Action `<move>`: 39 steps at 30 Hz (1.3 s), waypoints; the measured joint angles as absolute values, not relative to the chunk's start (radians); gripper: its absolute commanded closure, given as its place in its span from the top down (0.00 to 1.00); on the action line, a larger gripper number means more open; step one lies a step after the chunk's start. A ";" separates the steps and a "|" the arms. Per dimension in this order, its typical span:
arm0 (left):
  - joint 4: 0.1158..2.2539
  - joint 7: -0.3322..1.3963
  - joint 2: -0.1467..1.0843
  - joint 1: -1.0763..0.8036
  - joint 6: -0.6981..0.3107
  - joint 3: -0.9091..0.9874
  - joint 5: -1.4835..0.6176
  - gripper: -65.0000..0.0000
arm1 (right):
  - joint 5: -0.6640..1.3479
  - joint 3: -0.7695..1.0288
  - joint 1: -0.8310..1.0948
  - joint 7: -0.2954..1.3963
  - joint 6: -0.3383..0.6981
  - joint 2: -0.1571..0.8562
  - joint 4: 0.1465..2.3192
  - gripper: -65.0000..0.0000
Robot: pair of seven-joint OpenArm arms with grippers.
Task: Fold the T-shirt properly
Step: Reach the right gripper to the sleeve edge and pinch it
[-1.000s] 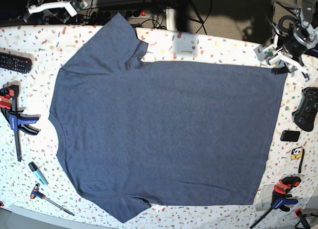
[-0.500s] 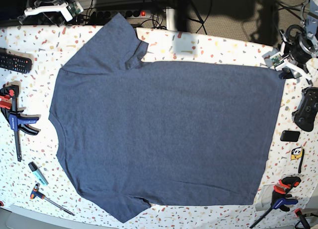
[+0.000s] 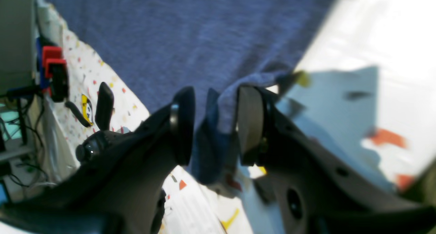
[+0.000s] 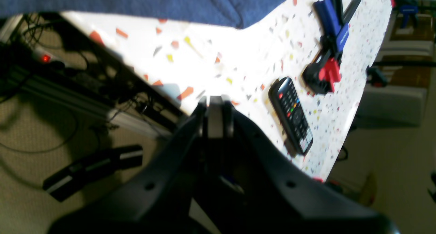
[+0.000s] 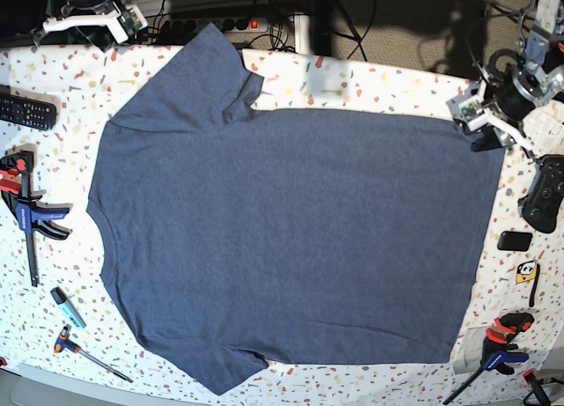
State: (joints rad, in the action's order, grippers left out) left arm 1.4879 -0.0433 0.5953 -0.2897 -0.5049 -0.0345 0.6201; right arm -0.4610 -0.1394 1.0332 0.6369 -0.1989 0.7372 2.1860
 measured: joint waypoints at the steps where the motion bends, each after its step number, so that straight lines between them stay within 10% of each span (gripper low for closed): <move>1: 1.469 -0.043 0.595 -0.279 -0.504 -0.034 0.620 0.32 | -0.462 -0.139 1.033 0.638 -0.199 0.738 2.186 0.00; 14: 1.435 -0.053 0.598 -0.277 -0.534 -0.033 0.612 0.00 | -0.529 -0.139 1.033 0.600 -0.200 0.737 2.186 0.00; 20: 1.435 -0.048 0.598 -0.279 -0.532 -0.033 0.582 0.00 | -0.526 -0.139 1.032 0.580 -0.181 0.738 2.186 0.51; 39: 1.428 -0.027 0.598 -0.282 -0.534 -0.031 0.435 0.00 | -0.347 -0.153 0.673 0.469 0.237 0.734 1.969 0.50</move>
State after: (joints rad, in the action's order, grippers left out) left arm 1.4284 -0.0265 0.5983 -0.2825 -0.5343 -0.0311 0.4355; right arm -0.3466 -0.1532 0.6735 0.4686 0.2371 0.7341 1.9690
